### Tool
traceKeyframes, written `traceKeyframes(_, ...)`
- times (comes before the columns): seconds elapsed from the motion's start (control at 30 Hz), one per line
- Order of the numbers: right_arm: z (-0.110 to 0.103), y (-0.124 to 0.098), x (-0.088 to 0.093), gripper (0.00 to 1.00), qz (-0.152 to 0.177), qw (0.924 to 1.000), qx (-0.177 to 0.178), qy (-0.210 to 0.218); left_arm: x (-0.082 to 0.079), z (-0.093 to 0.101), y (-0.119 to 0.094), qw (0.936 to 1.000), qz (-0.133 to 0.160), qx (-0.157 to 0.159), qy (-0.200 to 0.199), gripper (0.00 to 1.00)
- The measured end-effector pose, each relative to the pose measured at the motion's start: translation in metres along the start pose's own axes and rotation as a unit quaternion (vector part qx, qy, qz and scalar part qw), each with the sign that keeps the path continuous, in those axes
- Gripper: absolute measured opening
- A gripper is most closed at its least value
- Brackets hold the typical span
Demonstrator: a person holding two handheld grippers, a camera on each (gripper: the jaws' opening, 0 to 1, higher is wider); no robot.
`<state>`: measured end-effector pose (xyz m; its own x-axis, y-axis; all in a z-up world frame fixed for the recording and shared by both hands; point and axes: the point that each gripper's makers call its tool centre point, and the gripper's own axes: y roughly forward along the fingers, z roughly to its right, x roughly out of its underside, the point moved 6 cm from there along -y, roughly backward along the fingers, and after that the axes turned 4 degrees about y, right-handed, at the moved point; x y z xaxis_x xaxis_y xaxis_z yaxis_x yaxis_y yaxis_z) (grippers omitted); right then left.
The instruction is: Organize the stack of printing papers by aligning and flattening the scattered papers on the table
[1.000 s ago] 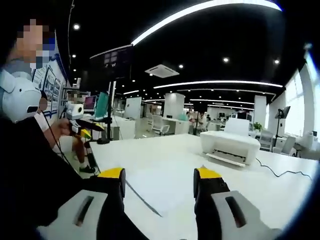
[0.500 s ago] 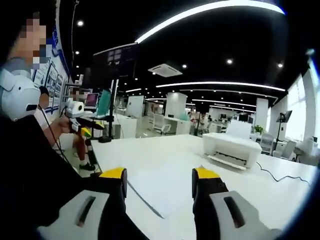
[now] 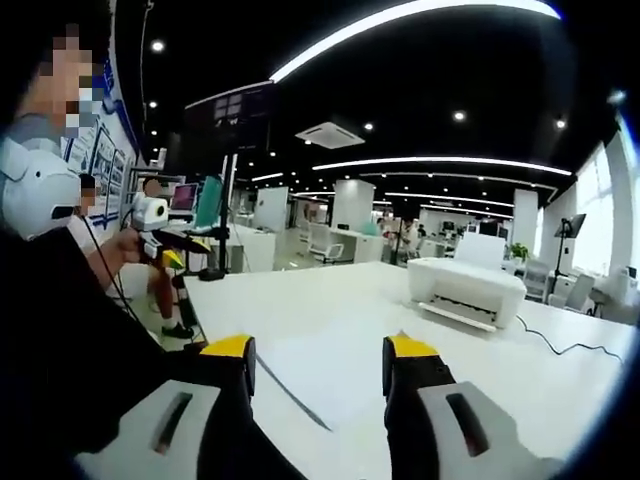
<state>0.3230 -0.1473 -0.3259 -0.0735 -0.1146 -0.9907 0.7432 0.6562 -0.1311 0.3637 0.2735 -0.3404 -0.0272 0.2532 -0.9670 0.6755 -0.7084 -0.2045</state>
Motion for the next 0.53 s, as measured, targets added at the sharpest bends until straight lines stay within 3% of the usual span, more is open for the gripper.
traceKeyframes(0.53, -0.0033, 0.0035, -0.003, 0.47, 0.003, 1.0, -0.003, 0.002, -0.0037, -0.0029, -0.002, 1.0, 0.003, -0.002, -0.001, 0.64)
